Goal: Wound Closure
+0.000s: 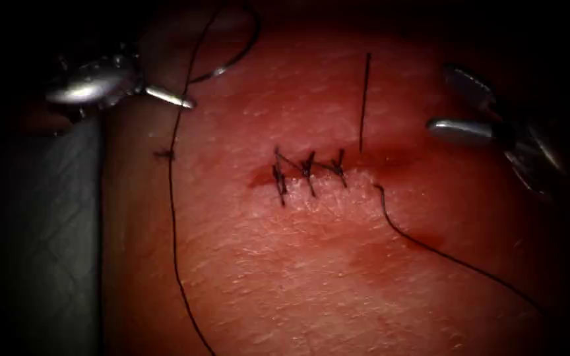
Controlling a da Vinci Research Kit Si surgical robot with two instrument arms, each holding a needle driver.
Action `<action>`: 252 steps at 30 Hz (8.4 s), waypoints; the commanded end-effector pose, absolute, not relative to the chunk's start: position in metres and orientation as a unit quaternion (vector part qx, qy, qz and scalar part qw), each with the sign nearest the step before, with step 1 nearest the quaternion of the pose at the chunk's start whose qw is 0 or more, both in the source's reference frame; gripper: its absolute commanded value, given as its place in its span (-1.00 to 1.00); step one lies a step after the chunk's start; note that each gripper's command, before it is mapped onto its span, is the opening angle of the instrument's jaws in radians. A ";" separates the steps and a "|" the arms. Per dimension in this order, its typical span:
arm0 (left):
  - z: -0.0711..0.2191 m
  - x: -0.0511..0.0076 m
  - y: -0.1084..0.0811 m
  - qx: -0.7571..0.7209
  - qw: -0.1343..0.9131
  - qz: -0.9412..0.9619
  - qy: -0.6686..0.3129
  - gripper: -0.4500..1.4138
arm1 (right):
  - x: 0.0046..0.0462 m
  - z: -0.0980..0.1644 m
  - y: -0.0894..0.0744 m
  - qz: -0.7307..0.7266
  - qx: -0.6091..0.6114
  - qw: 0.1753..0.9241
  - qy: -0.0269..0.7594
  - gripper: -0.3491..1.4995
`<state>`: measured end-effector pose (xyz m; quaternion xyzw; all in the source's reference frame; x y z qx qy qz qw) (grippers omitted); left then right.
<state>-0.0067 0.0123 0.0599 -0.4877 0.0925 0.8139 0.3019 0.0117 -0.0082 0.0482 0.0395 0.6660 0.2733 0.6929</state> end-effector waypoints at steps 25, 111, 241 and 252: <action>0.044 -0.0053 0.005 -0.486 0.239 0.831 0.127 0.57 | 0.0122 0.049 -0.009 0.215 0.046 0.747 0.627 0.43; 0.045 -0.0208 0.002 -0.527 0.127 0.829 0.138 -1.00 | 0.0175 0.046 -0.011 0.089 0.159 0.787 0.590 -1.00; 0.053 -0.0248 0.000 -0.415 0.104 0.884 0.189 -1.00 | 0.0210 0.049 -0.012 0.269 0.080 0.648 0.708 0.05; 0.050 -0.0253 -0.002 -0.414 0.101 0.885 0.188 -1.00 | 0.0190 0.050 -0.012 0.303 0.036 0.695 0.651 0.04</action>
